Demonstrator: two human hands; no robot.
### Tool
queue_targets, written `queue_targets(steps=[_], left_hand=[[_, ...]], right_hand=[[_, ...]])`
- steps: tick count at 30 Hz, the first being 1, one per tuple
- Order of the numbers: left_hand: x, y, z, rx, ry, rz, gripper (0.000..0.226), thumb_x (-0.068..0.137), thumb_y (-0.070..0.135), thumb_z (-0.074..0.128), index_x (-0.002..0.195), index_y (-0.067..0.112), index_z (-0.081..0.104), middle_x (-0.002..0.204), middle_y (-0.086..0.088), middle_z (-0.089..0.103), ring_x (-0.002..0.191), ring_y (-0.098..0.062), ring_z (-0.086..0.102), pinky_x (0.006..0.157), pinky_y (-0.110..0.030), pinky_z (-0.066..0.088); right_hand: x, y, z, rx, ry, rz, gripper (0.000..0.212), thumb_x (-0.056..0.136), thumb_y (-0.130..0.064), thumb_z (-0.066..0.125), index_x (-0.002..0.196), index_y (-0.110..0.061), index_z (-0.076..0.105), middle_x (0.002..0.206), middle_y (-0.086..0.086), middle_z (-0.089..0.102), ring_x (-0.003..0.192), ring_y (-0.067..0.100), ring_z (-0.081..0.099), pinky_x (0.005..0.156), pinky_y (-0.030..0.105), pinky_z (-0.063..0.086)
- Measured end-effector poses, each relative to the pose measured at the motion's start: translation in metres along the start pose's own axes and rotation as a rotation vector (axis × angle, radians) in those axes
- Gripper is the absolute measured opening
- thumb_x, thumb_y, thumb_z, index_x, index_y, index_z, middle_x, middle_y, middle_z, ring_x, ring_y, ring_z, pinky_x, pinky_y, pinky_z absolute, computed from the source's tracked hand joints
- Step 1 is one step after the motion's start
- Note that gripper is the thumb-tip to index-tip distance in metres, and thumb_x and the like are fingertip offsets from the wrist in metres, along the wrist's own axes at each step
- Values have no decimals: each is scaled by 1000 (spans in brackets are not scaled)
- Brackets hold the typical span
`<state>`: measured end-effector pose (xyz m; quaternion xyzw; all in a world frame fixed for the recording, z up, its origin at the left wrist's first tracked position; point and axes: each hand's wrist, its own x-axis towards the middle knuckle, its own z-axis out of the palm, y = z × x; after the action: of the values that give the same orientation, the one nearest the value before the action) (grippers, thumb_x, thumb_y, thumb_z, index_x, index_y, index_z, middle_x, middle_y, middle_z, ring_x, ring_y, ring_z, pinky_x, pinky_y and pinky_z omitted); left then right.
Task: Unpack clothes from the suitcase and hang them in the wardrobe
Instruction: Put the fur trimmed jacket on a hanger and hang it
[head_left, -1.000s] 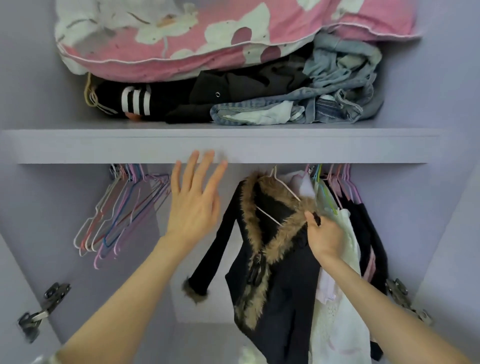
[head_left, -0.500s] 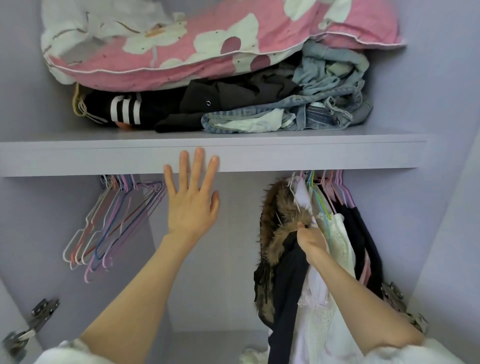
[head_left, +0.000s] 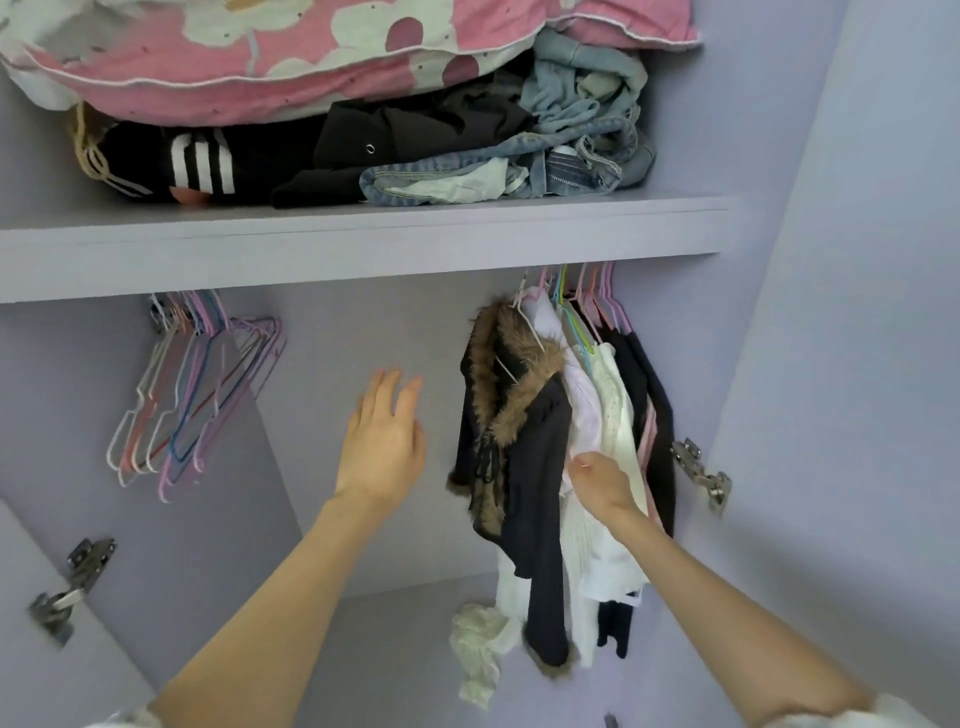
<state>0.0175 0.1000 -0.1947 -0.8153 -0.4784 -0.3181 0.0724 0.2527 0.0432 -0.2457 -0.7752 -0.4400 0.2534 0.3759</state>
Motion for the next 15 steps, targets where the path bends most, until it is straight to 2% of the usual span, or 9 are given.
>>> queue_targets(steps=[2,4,6,7,8,11,15], left_hand=[[-35,7,3,-74,-104,16,43,92,6,45,134,3,43,135,-17,46,123,-35,45,98,-43,40],[-68,16,5,-135,-262,1,39,95,10,40,134,8,45,128,-12,52,110,-33,53,88,-41,45],[-104,25,7,-159,-400,4,38,97,12,37,134,10,45,123,-12,55,105,-33,55,84,-42,48],[-124,33,8,-169,-485,11,37,97,14,36,132,12,46,122,-12,57,105,-32,56,84,-41,48],[-150,43,8,-182,-595,13,35,98,16,34,130,14,47,121,-11,58,105,-32,56,84,-39,48],[-215,65,16,-220,-853,-17,34,99,22,32,128,24,49,120,-7,60,107,-30,56,88,-35,46],[-284,97,33,-255,-1008,-3,33,98,20,35,124,23,55,122,-5,59,110,-26,56,91,-30,42]], right_hand=[[-39,17,4,-57,-20,23,31,99,-25,36,113,-9,59,112,6,60,105,26,54,79,25,34],[-77,35,10,-78,-68,37,32,98,-24,38,114,-9,61,113,5,61,106,24,56,78,23,34],[-117,56,13,-89,-162,43,25,96,-20,41,89,-13,64,92,0,62,82,14,57,69,18,36],[-136,67,13,-84,-212,77,26,94,-17,44,74,-16,59,80,-2,59,70,9,54,63,16,37],[-163,82,10,-77,-265,118,27,92,-14,47,66,-17,55,74,0,59,64,8,53,60,15,38],[-218,126,4,-21,-321,245,13,90,-10,52,79,-10,60,82,12,65,62,13,58,55,13,44],[-281,182,-3,-11,-405,384,14,92,-17,48,84,-12,58,74,1,63,57,8,58,45,9,40]])
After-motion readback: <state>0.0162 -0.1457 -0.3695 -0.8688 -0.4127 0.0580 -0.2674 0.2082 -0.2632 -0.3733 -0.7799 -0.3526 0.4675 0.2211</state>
